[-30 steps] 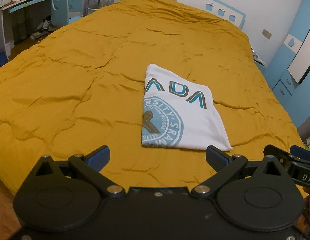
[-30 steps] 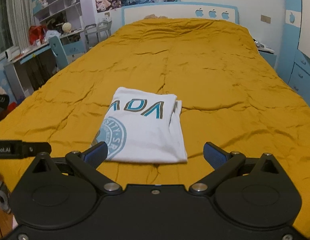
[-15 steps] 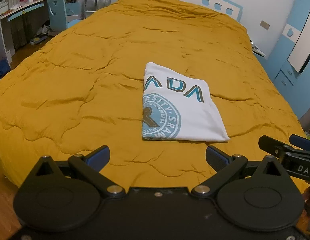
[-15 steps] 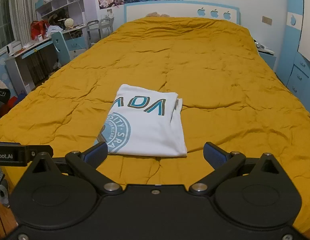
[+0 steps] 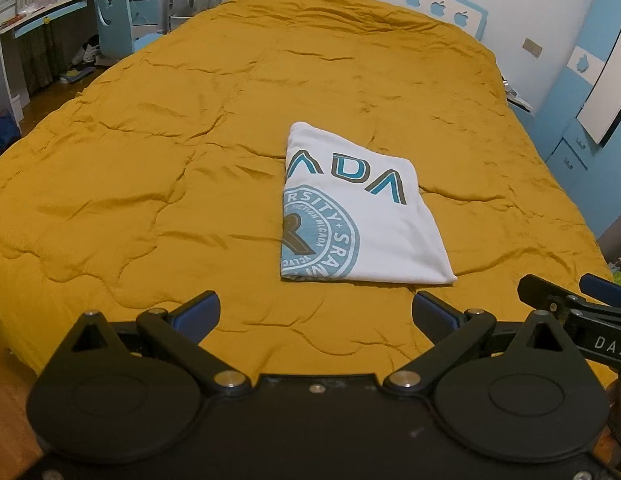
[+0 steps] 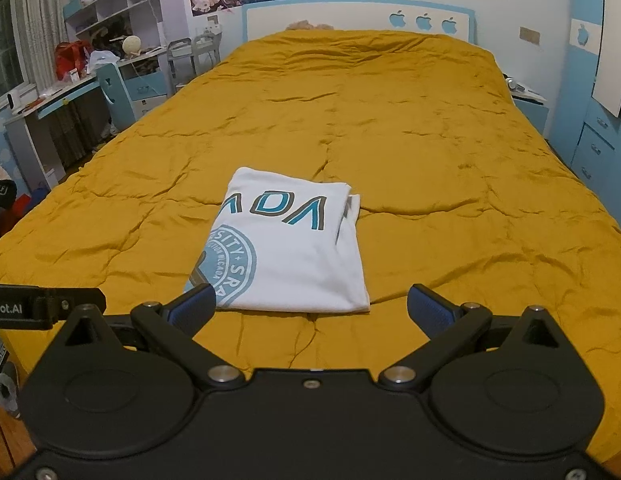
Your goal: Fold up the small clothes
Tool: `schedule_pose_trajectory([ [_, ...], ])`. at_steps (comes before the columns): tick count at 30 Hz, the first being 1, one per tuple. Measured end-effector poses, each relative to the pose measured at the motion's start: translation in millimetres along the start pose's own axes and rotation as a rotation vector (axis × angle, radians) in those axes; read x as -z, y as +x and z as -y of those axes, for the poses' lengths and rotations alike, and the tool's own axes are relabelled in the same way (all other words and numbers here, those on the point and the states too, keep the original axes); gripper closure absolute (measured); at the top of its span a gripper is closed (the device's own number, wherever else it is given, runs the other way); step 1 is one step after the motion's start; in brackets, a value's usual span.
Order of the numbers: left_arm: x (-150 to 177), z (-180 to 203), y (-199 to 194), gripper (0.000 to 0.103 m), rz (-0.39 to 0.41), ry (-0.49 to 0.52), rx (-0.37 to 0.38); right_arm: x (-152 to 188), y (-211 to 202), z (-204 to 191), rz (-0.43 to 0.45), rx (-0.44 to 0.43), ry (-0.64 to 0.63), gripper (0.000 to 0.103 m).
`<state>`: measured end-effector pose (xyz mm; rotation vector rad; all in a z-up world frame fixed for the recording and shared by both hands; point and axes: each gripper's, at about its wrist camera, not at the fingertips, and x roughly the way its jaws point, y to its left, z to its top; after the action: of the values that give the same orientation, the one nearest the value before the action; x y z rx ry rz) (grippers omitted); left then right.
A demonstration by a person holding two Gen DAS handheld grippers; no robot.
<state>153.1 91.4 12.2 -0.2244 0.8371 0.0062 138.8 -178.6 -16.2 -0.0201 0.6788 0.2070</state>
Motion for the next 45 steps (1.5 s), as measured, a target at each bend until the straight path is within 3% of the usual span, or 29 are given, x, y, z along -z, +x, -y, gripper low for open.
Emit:
schedule_pose_trajectory([
  [45,6,1,-14,0.0,-0.003,0.01,-0.044,-1,-7,1,-0.004,0.032,-0.023,0.0],
])
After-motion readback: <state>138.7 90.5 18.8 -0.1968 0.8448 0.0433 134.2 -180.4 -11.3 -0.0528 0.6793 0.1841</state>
